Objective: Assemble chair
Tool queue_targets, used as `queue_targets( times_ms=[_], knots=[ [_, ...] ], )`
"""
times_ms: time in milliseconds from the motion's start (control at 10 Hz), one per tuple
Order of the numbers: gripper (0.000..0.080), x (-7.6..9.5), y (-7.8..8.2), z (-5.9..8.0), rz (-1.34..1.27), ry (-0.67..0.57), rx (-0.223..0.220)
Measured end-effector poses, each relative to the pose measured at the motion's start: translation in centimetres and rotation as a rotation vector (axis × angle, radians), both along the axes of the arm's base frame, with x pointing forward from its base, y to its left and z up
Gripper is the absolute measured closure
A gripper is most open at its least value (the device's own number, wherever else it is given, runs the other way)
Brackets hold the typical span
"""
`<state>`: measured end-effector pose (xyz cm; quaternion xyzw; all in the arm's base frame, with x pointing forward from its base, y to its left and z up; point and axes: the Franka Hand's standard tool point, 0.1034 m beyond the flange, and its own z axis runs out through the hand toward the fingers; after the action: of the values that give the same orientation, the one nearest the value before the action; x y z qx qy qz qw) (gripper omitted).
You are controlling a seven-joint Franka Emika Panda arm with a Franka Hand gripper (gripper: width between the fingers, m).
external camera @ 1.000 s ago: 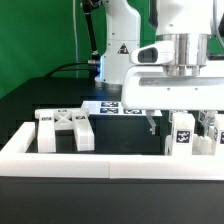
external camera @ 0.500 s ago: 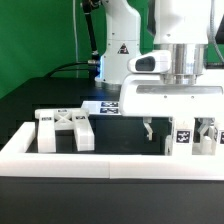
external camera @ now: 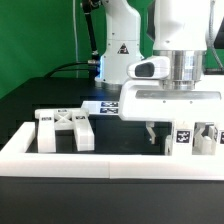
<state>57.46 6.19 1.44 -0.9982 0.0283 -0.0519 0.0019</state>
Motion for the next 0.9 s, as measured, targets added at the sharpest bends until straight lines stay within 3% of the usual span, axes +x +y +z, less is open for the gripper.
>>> queue_targets(
  times_ms=[100,600,900],
  knots=[
    [0.0471,0.0,0.0,0.0,-0.001,0.0,0.0],
    [0.0471,0.0,-0.1,0.2,-0.002,0.003,0.001],
    [0.0469,0.1,-0.5,3.5,-0.018,0.028,0.028]
  ],
)
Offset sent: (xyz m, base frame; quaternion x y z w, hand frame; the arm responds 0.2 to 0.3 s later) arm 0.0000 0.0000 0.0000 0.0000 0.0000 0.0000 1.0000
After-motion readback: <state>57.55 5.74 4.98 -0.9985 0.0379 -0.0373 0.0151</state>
